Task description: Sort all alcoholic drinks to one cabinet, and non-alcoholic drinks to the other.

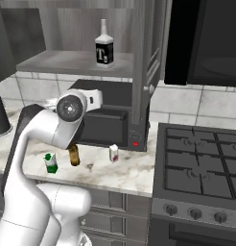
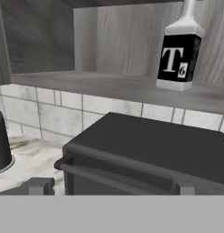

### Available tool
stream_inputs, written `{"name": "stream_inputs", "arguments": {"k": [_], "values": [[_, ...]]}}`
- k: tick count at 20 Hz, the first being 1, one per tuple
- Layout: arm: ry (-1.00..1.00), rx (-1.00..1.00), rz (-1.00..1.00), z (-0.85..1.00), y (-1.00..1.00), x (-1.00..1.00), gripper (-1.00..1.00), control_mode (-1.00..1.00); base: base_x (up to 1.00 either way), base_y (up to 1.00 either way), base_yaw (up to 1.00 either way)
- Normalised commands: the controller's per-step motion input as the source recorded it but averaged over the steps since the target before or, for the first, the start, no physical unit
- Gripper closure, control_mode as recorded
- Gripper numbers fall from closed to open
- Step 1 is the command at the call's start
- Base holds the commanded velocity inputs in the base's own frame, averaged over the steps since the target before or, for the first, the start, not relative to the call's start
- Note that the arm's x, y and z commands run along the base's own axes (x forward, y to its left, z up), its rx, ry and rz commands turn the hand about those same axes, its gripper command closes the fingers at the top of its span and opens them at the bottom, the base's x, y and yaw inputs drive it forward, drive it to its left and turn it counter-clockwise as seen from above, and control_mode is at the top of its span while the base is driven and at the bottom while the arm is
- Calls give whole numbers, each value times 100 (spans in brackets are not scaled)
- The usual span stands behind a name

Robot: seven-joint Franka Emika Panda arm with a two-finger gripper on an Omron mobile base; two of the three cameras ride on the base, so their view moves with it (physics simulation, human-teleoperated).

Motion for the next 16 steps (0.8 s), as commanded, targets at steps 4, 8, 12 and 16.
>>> {"name": "stream_inputs", "arguments": {"k": [4, 8, 12, 16], "values": [[0, 0, 14, -41, 5, -10, -100, -100, 0, 0, 0], [0, 0, 16, -26, 10, 0, -100, -100, 0, 0, 0], [0, 0, 21, -17, 6, 0, -100, -100, 0, 0, 0], [0, 0, 23, -22, 3, 0, -100, -100, 0, 0, 0]]}}
